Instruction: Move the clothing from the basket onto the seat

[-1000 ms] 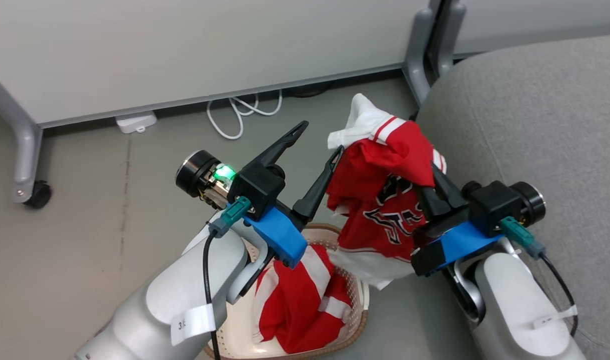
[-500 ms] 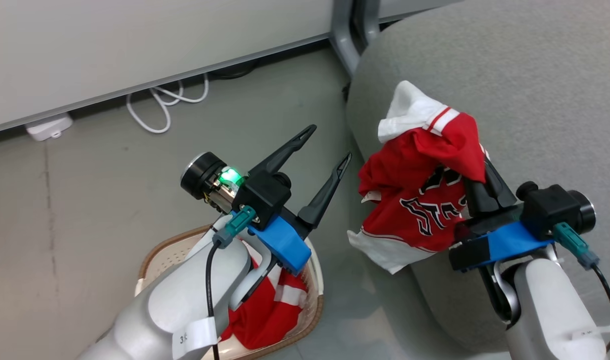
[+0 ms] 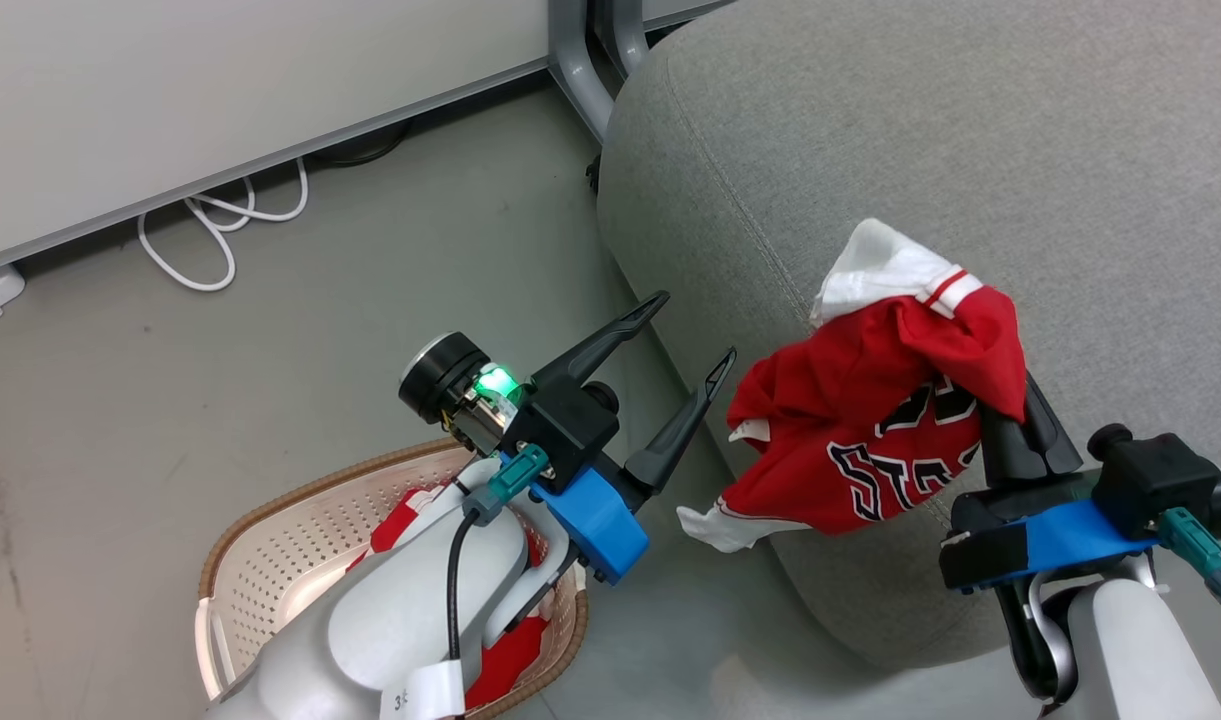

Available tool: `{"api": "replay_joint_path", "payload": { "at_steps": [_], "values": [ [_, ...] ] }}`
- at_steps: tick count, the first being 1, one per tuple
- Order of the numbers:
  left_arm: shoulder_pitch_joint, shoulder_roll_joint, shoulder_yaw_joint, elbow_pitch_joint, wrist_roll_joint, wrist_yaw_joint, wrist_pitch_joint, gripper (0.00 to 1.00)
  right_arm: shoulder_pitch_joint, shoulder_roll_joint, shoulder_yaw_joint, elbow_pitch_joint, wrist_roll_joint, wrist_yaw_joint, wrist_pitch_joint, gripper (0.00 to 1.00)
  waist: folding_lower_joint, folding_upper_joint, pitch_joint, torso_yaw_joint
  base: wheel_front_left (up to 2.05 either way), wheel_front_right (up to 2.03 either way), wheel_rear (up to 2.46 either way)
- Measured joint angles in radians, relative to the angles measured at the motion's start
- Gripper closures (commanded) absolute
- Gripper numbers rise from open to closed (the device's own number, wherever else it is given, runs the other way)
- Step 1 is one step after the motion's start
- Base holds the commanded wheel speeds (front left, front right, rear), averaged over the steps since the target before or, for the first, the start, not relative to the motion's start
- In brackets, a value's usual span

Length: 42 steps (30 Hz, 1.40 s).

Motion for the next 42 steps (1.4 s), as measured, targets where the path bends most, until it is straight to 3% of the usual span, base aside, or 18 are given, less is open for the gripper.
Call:
{"api": "replay_joint_path", "payload": {
  "at_steps": [12,24,30,33,37,42],
  "values": [
    [0.003,-0.004,0.019,-0.005,0.015,-0.008,0.000,0.00,-0.021,0.009,-0.010,-0.016,0.004,0.000,0.000,1.00,-0.0001,0.0000,0.009,0.008,0.00,0.00,0.00],
    [-0.087,0.033,0.021,-0.041,0.064,-0.015,0.013,0.00,-0.389,-0.018,-0.142,-0.073,0.007,0.000,0.000,1.00,0.0000,0.0000,0.170,0.036,0.00,0.00,0.00],
    [-0.159,0.063,0.017,-0.081,0.100,-0.021,0.035,0.00,-0.613,-0.114,-0.272,-0.105,0.006,0.000,0.000,1.00,0.0001,0.0000,0.296,0.057,0.00,0.00,0.00],
    [-0.188,0.071,0.016,-0.101,0.111,-0.022,0.044,0.00,-0.706,-0.197,-0.342,-0.106,0.007,0.000,0.000,1.00,0.0001,0.0000,0.358,0.069,0.00,0.00,0.00],
    [-0.219,0.081,0.018,-0.126,0.123,-0.021,0.050,0.00,-0.785,-0.317,-0.389,-0.056,0.026,0.000,0.000,1.00,0.0001,0.0000,0.431,0.088,0.00,0.00,0.00],
    [-0.230,0.095,0.020,-0.146,0.128,-0.014,0.054,0.00,-0.805,-0.381,-0.424,0.051,0.022,0.000,0.000,1.00,0.0002,0.0000,0.501,0.105,0.00,0.00,0.00]
  ]
}}
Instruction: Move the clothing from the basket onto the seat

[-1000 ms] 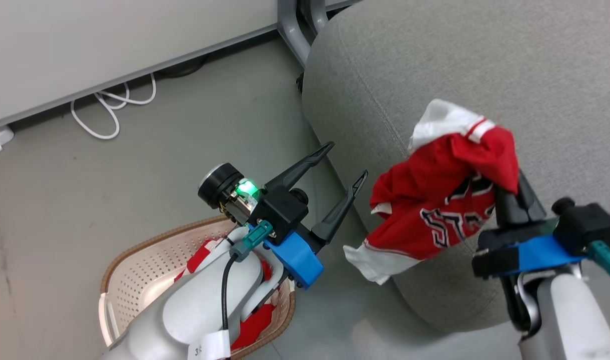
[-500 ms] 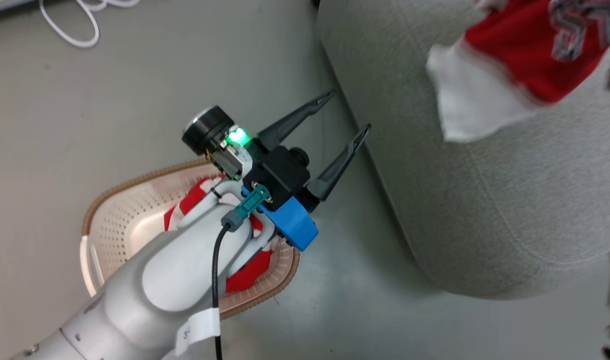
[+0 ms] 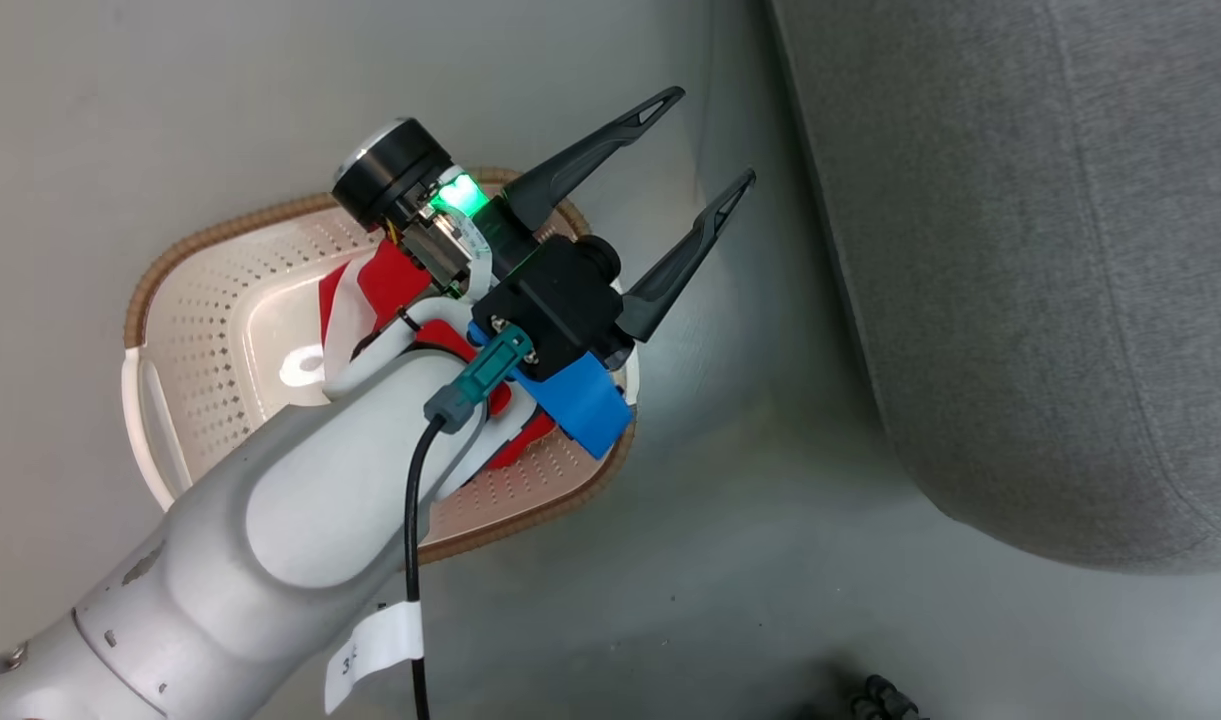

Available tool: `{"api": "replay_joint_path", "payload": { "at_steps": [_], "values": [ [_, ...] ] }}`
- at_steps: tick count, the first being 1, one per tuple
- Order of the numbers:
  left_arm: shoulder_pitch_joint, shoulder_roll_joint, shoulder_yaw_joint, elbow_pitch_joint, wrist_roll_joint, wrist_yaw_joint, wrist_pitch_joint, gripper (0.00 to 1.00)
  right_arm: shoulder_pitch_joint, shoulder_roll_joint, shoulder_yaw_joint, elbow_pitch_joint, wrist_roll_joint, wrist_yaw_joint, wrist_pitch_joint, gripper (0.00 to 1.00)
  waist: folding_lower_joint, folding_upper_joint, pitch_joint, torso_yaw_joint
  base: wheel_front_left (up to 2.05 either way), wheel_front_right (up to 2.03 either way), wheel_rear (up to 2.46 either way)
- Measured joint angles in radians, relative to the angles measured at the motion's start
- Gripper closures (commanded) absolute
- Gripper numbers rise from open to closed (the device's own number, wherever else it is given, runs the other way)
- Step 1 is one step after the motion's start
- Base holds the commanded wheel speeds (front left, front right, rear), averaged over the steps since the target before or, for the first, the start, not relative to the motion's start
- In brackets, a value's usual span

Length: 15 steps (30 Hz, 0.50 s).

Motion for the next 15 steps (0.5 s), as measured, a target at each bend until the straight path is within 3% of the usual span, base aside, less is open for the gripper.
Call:
{"api": "replay_joint_path", "payload": {
  "at_steps": [15],
  "values": [
    [-0.017,0.016,0.000,-0.017,-0.001,0.014,0.004,0.00,0.105,0.089,0.015,0.416,0.005,0.000,0.000,1.00,-0.0001,0.0000,0.052,0.014,0.00,0.00,0.00]
  ]
}}
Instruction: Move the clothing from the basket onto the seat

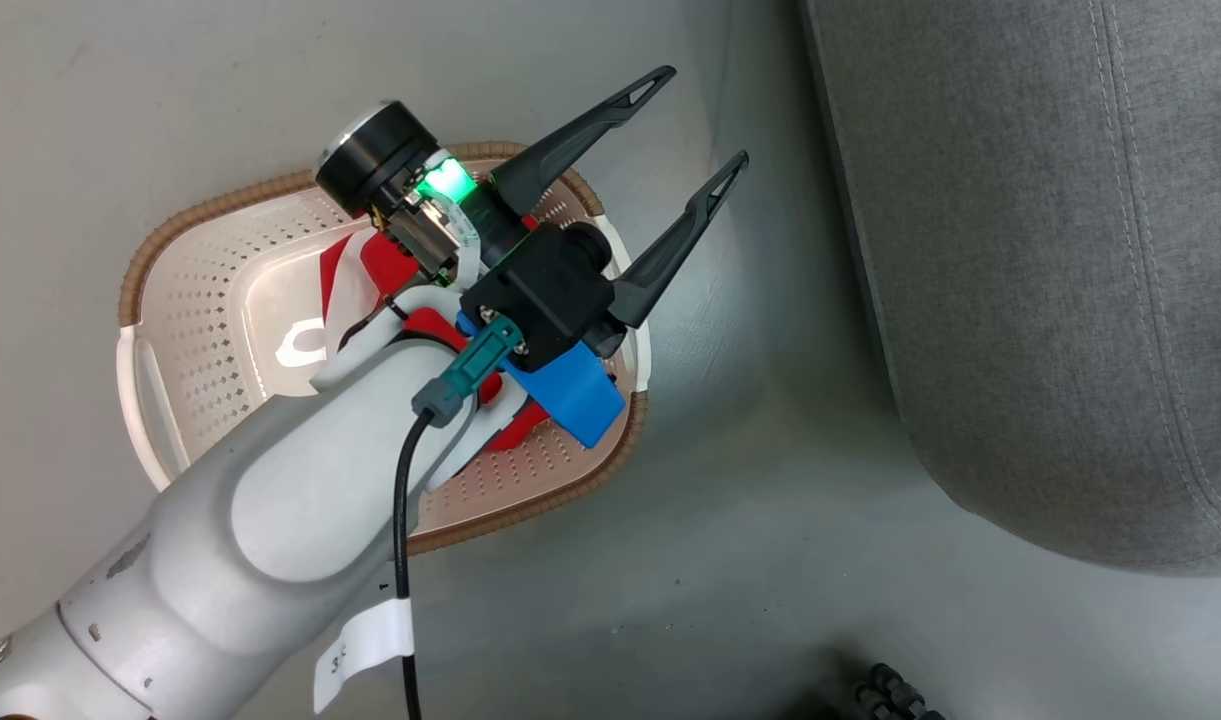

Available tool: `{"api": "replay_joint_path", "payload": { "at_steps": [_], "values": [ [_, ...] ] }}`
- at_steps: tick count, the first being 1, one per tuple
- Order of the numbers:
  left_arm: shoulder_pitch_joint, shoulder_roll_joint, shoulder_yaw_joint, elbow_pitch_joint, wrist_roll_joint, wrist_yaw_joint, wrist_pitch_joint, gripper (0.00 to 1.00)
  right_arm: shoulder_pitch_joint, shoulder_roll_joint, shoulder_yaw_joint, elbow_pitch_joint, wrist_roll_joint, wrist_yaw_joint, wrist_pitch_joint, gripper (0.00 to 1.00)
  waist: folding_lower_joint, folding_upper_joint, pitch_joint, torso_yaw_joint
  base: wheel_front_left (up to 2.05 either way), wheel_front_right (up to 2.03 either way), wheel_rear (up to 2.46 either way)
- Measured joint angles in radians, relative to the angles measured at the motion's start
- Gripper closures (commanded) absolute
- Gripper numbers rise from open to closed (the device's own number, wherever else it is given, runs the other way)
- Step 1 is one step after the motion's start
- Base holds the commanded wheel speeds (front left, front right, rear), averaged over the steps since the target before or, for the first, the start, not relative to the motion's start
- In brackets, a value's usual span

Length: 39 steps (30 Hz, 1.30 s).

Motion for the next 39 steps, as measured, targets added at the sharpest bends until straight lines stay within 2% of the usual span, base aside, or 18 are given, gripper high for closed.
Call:
{"api": "replay_joint_path", "payload": {
  "at_steps": [2,3,4,11,18,20,30,39],
  "values": [
    [0.000,0.005,0.000,0.000,-0.001,0.003,0.000,0.00,0.002,0.007,-0.001,0.018,0.007,0.000,0.000,1.00,0.0000,0.0000,0.000,0.000,0.00,0.00,0.00],
    [0.000,0.007,0.000,0.001,-0.002,0.004,0.000,0.00,0.003,0.011,-0.005,0.016,0.014,0.000,0.000,0.63,0.0000,0.0000,-0.001,-0.001,0.00,0.00,0.00],
    [0.000,0.008,0.000,0.003,-0.003,0.006,0.000,0.00,0.005,0.016,-0.012,0.011,0.024,0.000,0.000,0.00,0.0000,0.0000,-0.004,-0.002,0.00,0.00,0.00],
    [0.030,-0.013,0.005,0.028,-0.025,0.016,-0.031,0.00,0.159,0.040,-0.006,-0.125,0.033,0.000,0.000,0.00,-0.0001,0.0000,-0.068,0.002,0.00,0.00,0.00],
    [0.110,-0.033,0.053,0.077,-0.075,0.039,-0.055,0.00,0.359,0.105,0.063,-0.297,0.033,0.000,0.000,0.00,-0.0002,0.0000,-0.187,0.007,0.00,0.00,0.00],
    [0.143,-0.039,0.077,0.085,-0.086,0.047,-0.056,0.00,0.396,0.130,0.083,-0.349,0.068,0.000,0.000,0.00,-0.0001,0.0000,-0.227,0.009,0.00,0.00,0.00],
    [0.337,-0.050,0.299,0.032,-0.082,0.073,-0.058,0.00,0.561,0.195,0.270,-0.528,0.078,0.000,0.000,0.00,-0.0002,0.0001,-0.415,0.044,0.00,0.00,0.00],
    [0.526,-0.083,0.506,0.011,-0.037,0.061,-0.058,0.00,0.662,0.225,0.364,-0.584,0.071,0.000,0.000,0.00,-0.0003,0.0001,-0.549,0.106,0.00,0.00,0.00]
  ]
}}
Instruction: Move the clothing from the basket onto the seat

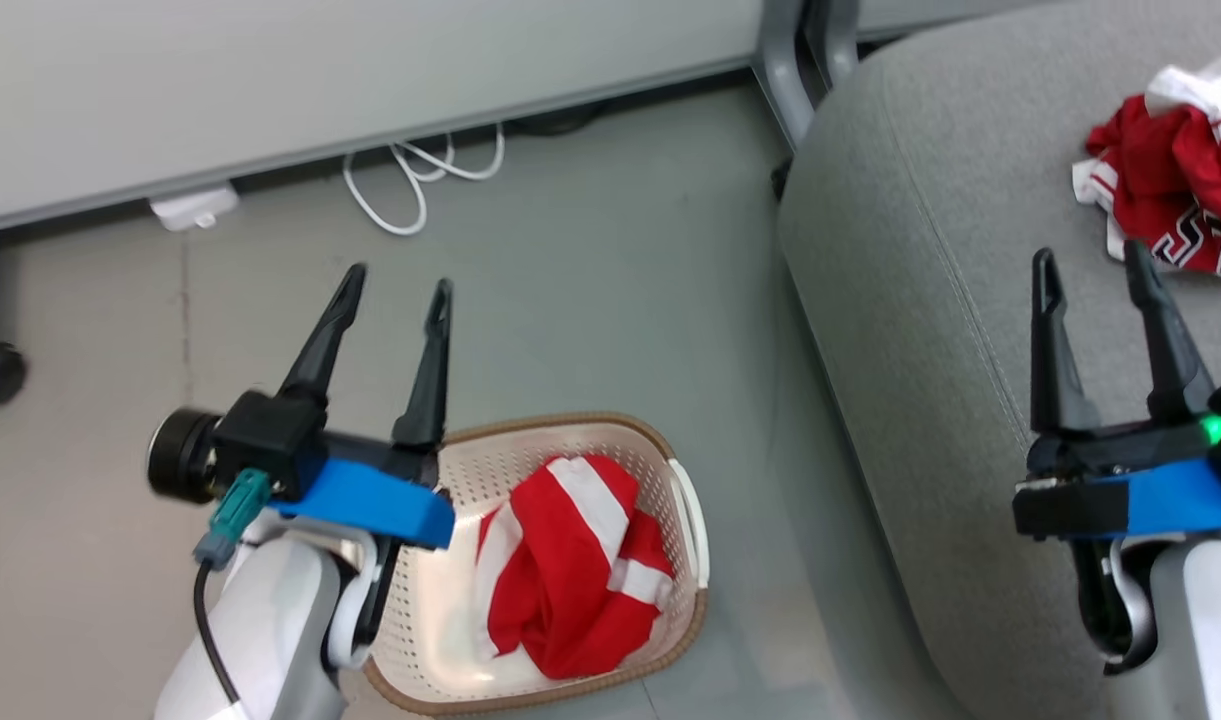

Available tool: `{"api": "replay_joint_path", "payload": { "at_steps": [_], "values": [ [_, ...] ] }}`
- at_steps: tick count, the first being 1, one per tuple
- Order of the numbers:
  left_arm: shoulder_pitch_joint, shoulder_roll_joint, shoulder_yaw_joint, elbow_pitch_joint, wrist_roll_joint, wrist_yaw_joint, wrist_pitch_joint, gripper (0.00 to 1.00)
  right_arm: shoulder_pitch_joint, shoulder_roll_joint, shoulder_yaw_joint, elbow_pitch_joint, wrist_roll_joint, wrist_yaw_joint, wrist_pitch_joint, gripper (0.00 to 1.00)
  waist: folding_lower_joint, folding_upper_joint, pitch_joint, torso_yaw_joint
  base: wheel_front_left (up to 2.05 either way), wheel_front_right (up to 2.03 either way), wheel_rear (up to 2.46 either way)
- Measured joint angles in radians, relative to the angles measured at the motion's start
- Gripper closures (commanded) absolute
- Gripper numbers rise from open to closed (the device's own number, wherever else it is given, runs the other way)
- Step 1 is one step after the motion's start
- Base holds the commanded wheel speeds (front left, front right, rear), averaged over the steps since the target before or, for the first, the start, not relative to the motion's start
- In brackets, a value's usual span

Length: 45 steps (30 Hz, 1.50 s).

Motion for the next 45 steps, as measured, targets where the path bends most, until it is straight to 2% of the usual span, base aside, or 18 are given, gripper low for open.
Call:
{"api": "replay_joint_path", "payload": {
  "at_steps": [10,17,29,45],
  "values": [
    [0.165,-0.063,0.188,0.001,0.064,-0.046,0.000,0.00,0.122,0.040,0.024,-0.014,-0.004,0.000,0.000,0.00,-0.0001,0.0000,-0.111,0.067,0.00,0.00,0.00],
    [0.238,-0.114,0.263,-0.002,0.117,-0.086,0.000,0.00,0.177,0.061,0.045,-0.002,-0.010,0.000,0.000,0.00,0.0001,0.0000,-0.154,0.099,0.00,0.00,0.00],
    [0.279,-0.162,0.323,0.015,0.168,-0.129,0.000,0.00,0.221,0.076,0.048,0.056,-0.021,0.000,0.000,0.00,0.0001,0.0000,-0.179,0.109,0.00,0.00,0.00],
    [0.280,-0.181,0.348,0.025,0.194,-0.142,0.000,0.00,0.226,0.078,0.044,0.058,-0.026,0.000,0.000,0.00,0.0003,0.0000,-0.165,0.112,0.00,0.00,0.00]
  ]
}}
